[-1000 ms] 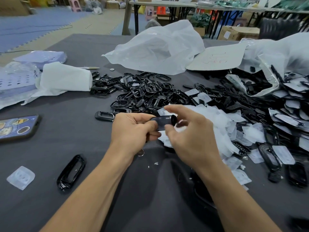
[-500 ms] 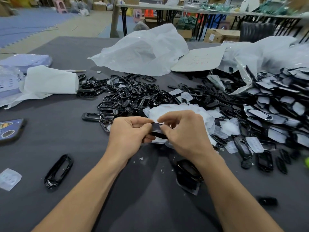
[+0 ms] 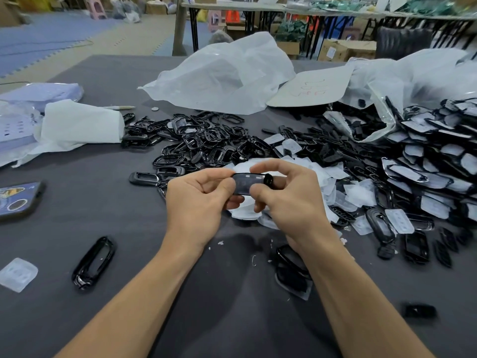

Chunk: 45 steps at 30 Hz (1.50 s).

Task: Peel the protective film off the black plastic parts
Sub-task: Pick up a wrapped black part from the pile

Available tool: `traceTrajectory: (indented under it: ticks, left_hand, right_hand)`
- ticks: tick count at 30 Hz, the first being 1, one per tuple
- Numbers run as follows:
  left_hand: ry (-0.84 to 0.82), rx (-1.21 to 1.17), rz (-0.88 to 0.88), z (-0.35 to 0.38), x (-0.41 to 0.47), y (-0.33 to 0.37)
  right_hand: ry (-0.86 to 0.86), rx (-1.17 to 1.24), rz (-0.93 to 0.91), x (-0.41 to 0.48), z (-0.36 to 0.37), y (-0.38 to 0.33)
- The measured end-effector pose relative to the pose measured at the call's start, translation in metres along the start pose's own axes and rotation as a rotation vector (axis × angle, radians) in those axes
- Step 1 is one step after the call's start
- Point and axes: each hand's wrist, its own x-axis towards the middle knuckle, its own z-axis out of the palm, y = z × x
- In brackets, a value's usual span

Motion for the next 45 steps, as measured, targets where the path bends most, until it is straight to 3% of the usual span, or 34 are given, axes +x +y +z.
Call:
traceTrajectory:
  ticks: [3,6,8,11,16,23,26,29,34,39,41,45]
  left_hand:
    - [0.027,0.065,0.035,0.005,-0.002,-0.003]
    - [0.039,0.085,0.043,0.008,-0.002,-0.005]
    - [0.038,0.057,0.021,0.008,-0.002,-0.006]
    - [0.013,0.025,-0.064,0.008,-0.002,-0.007]
    - [-0.051,0.171,-0.051,0.006,-0.003,-0.008]
    - [0.174,0.992,0.211,-0.004,0.002,-0.004]
    - [0.122,1.135,0.197,-0.011,0.013,-0.008]
    - [0.069,1.177,0.259,-0.013,0.015,-0.013]
    - [0.074,1.199,0.309,-0.019,0.018,-0.013]
    - [0.139,1.111,0.358,-0.024,0.019,-0.013]
    - [0.202,1.027,0.385,-0.024,0.018,-0.009]
    - [0.461,0.981,0.377,-0.02,0.013,0.0]
  right_hand:
    - [0.025,-0.164,-0.064,-0.002,-0.001,0.003]
    - [0.047,-0.509,-0.285,-0.009,-0.003,0.003]
    - [0.021,-0.653,-0.424,-0.013,-0.005,-0.002]
    - [-0.001,-0.826,-0.488,-0.014,-0.01,-0.007]
    - [-0.021,-0.848,-0.216,0.006,-0.051,-0.012]
    - [0.224,-1.092,0.231,0.057,-0.158,-0.025]
    - [0.264,-1.136,0.292,0.059,-0.165,-0.024]
    - [0.237,-1.087,0.102,0.048,-0.137,-0.025]
    - [0.031,-0.907,-0.073,0.031,-0.06,-0.028]
    - [-0.157,-1.046,-0.166,0.035,-0.011,-0.019]
    - [-0.114,-1.045,-0.196,0.037,-0.005,-0.013]
    - [0.075,-0.774,-0.244,0.035,-0.002,0.0]
